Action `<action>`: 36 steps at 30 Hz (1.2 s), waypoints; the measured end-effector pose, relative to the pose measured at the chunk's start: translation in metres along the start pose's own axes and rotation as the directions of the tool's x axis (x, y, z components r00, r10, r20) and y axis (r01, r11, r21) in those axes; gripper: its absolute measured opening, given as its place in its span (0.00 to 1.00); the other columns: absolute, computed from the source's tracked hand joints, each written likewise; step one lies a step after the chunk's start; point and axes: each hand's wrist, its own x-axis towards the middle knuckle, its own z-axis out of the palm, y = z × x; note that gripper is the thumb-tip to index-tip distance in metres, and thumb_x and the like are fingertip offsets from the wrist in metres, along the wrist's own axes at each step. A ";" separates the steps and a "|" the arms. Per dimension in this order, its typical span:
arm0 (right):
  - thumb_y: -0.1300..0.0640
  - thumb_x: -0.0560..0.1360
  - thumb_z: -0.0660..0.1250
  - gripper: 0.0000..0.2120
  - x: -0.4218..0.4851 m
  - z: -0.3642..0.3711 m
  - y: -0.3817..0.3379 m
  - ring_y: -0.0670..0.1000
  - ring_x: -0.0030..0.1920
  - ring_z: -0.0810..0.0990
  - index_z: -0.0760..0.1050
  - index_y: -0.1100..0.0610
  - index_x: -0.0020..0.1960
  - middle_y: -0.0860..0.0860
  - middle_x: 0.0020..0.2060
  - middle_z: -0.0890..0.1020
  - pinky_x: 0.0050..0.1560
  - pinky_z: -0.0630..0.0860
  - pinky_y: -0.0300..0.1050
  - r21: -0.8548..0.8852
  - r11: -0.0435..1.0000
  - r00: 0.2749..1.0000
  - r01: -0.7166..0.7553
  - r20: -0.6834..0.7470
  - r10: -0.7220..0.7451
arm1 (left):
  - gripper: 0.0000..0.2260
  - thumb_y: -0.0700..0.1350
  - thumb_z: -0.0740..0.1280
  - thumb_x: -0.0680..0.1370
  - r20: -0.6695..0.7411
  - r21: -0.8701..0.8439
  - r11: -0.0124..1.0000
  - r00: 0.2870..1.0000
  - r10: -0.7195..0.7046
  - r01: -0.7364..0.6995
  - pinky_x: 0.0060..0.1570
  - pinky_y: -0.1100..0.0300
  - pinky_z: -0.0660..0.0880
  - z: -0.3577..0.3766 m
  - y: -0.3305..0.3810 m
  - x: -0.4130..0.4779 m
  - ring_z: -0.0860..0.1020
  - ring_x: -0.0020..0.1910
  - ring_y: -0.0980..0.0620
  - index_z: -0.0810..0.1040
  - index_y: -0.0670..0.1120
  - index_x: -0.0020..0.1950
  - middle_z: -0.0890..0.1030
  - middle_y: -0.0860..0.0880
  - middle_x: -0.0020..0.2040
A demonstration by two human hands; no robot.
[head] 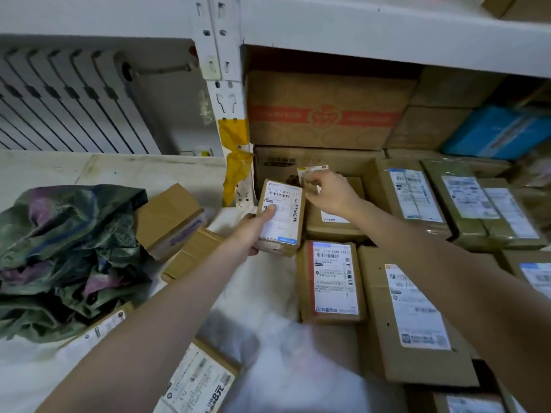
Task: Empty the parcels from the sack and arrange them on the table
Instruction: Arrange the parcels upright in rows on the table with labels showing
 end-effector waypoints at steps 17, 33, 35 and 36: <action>0.34 0.75 0.59 0.33 0.044 0.011 0.058 0.59 0.73 0.58 0.64 0.53 0.74 0.53 0.74 0.61 0.70 0.62 0.61 -0.341 0.940 0.973 -0.025 0.206 0.101 | 0.22 0.65 0.58 0.78 -0.093 -0.081 0.989 0.987 -0.130 0.123 0.58 0.47 0.74 0.024 -0.015 0.043 0.78 0.55 0.44 0.73 0.50 0.61 0.80 0.47 0.54; 0.45 0.75 0.65 0.18 -0.012 0.054 0.035 0.51 0.63 0.70 0.75 0.48 0.63 0.46 0.60 0.74 0.66 0.64 0.54 -0.297 0.838 0.889 0.458 0.179 -0.422 | 0.20 0.48 0.64 0.79 -0.202 0.548 0.790 0.873 0.444 -0.275 0.61 0.52 0.72 0.018 -0.017 0.018 0.75 0.62 0.42 0.71 0.43 0.69 0.76 0.41 0.63; 0.43 0.74 0.64 0.20 -0.016 0.058 0.031 0.51 0.64 0.70 0.72 0.46 0.65 0.45 0.62 0.73 0.67 0.62 0.54 -0.349 0.838 0.906 0.420 0.219 -0.363 | 0.22 0.48 0.66 0.77 -0.196 0.722 0.642 0.813 0.548 -0.259 0.61 0.51 0.71 -0.003 -0.015 0.006 0.73 0.63 0.42 0.70 0.44 0.70 0.74 0.41 0.64; 0.43 0.75 0.64 0.20 -0.018 0.059 0.030 0.50 0.65 0.70 0.71 0.46 0.66 0.44 0.64 0.72 0.67 0.60 0.54 -0.354 0.845 0.913 0.401 0.228 -0.337 | 0.26 0.51 0.67 0.75 -0.185 0.810 0.555 0.816 0.547 -0.189 0.62 0.50 0.70 -0.014 -0.016 0.001 0.70 0.65 0.40 0.68 0.44 0.71 0.72 0.40 0.66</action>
